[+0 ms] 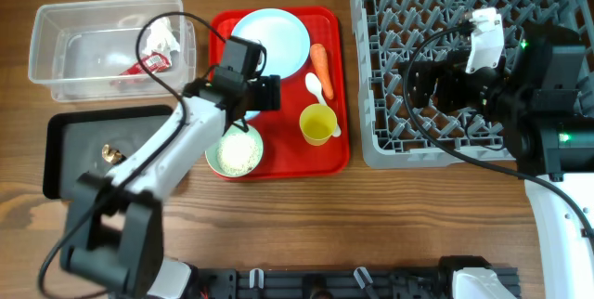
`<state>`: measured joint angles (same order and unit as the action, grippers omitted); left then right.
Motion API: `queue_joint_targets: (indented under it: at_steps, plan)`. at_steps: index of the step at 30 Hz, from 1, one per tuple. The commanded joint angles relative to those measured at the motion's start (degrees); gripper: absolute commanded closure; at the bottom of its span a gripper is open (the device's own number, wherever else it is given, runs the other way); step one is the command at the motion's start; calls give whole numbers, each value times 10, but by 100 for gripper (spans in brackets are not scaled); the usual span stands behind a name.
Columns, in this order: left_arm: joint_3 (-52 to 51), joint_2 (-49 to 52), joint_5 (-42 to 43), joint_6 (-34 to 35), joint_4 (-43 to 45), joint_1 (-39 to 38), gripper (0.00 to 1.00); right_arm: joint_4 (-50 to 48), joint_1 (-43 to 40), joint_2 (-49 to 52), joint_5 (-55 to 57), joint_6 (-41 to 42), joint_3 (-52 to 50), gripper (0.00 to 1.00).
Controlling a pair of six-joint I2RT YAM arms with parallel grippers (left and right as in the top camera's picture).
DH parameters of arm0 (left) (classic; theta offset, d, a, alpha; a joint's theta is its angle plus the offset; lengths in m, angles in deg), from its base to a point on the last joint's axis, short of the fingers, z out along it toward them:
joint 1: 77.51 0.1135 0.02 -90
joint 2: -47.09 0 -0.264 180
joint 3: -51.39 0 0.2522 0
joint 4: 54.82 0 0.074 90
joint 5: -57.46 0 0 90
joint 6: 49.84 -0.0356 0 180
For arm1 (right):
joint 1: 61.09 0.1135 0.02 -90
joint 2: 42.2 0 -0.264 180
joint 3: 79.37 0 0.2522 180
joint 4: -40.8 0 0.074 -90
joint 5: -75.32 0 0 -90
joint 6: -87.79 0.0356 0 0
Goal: Sort waste into correct bins and load items into the dishwasher rack
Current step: 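Set the blue bowl back on the red tray with left gripper, then grasp the rim of the green rice bowl with left gripper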
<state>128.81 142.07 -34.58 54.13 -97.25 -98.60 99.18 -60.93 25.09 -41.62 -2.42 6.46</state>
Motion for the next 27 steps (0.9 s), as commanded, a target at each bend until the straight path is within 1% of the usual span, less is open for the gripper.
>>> queue_joint_targets:
  at_steps: [1,4,6,9,11,13,15,20,21,24,27]
  plan:
    - [32,-75,55,18,-73,-7,27,0,-2,4,3,2,15,0]
    - [32,-82,91,60,-138,-13,31,0,-1,4,3,2,15,0]
    - [27,-78,93,82,-184,-23,34,0,-2,4,3,3,15,0]
    - [4,-72,93,114,-210,-40,37,1,-1,4,3,3,15,0]
    - [-17,-70,90,139,-210,-51,39,2,-2,4,3,3,15,0]
    - [-41,-70,75,175,-207,-59,39,3,-2,4,3,3,15,0]
    - [-59,-70,66,195,-202,-62,39,3,-2,4,3,3,15,0]
    - [-98,-69,65,198,-156,-62,43,4,-2,4,3,2,15,0]
    - [-110,-69,65,200,-140,-62,48,4,-2,4,3,2,15,0]
    - [-124,-69,64,200,-124,-62,53,4,-2,4,3,2,15,0]
    - [-132,-68,54,200,-115,-62,64,4,-2,4,3,2,15,0]
